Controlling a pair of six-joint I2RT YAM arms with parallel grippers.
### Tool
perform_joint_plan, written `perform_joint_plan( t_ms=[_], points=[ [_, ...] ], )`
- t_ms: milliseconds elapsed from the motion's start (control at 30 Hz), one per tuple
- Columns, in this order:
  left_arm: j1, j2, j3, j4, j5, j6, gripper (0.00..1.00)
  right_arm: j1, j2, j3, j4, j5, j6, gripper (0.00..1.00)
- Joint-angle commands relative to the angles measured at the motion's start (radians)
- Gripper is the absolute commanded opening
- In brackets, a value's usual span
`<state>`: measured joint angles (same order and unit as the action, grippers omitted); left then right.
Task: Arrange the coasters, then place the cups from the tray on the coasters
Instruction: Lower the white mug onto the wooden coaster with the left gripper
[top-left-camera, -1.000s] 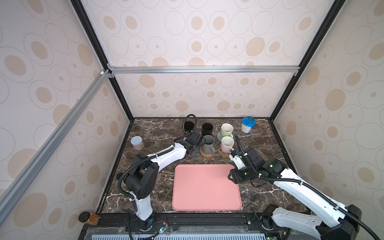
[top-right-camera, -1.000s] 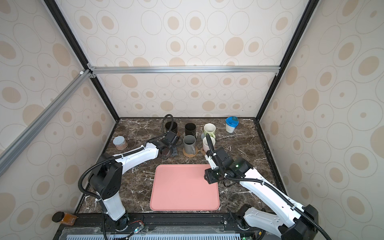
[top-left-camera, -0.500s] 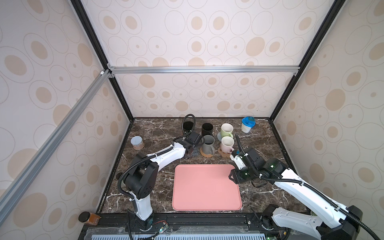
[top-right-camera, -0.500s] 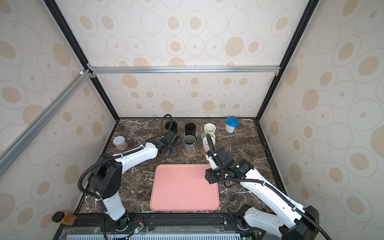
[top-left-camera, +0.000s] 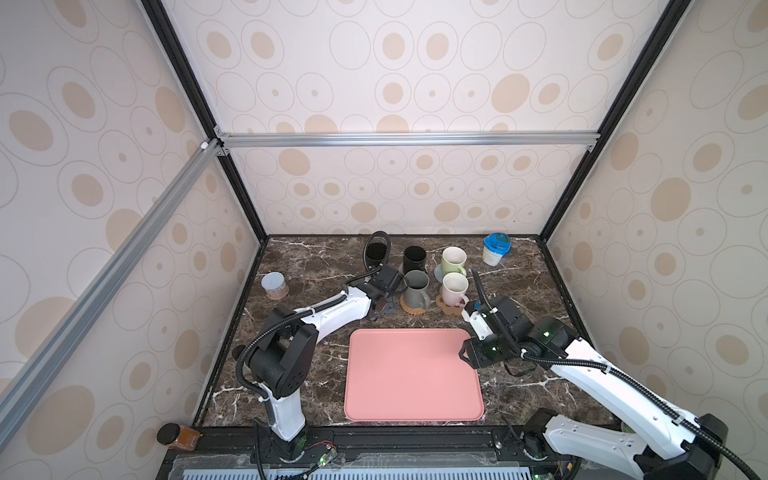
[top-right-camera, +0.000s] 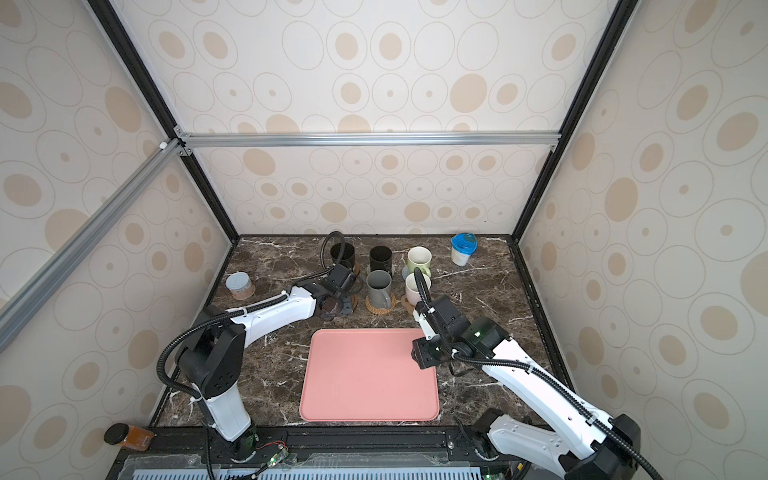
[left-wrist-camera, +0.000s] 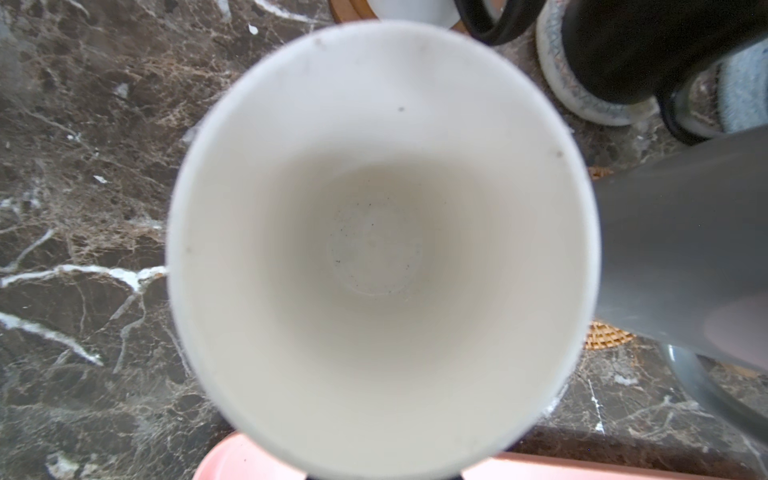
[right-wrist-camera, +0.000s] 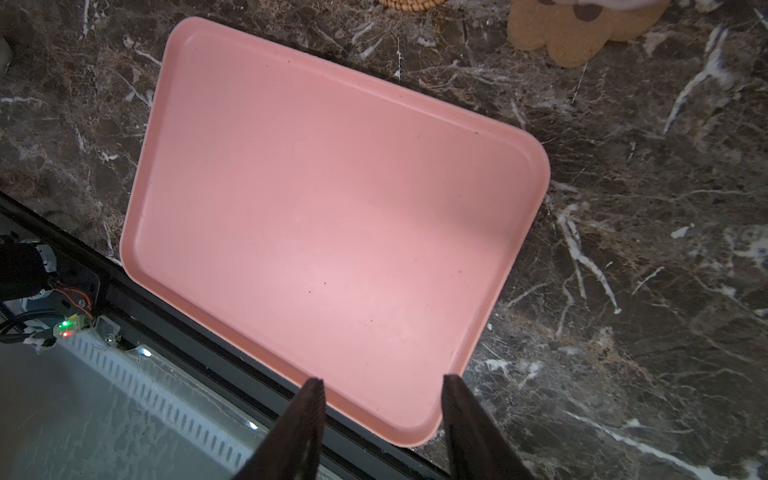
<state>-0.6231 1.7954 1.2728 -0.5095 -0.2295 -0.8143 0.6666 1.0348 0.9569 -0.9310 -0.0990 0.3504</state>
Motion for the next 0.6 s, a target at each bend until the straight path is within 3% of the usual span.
perform_joint_plan(
  t_ms=[0,233,567],
  points=[
    [0.01,0.001,0.008,0.043,-0.024,0.006,0.03,0.001,-0.016,-0.009,-0.03,0.015,-0.004,0.5],
    [0.011,0.002,0.008,0.043,-0.03,0.006,0.12,0.002,-0.017,-0.006,-0.033,0.021,-0.005,0.5],
    [0.01,-0.036,-0.022,0.066,-0.024,-0.015,0.36,0.001,-0.016,0.003,-0.035,0.027,-0.005,0.5]
  ],
)
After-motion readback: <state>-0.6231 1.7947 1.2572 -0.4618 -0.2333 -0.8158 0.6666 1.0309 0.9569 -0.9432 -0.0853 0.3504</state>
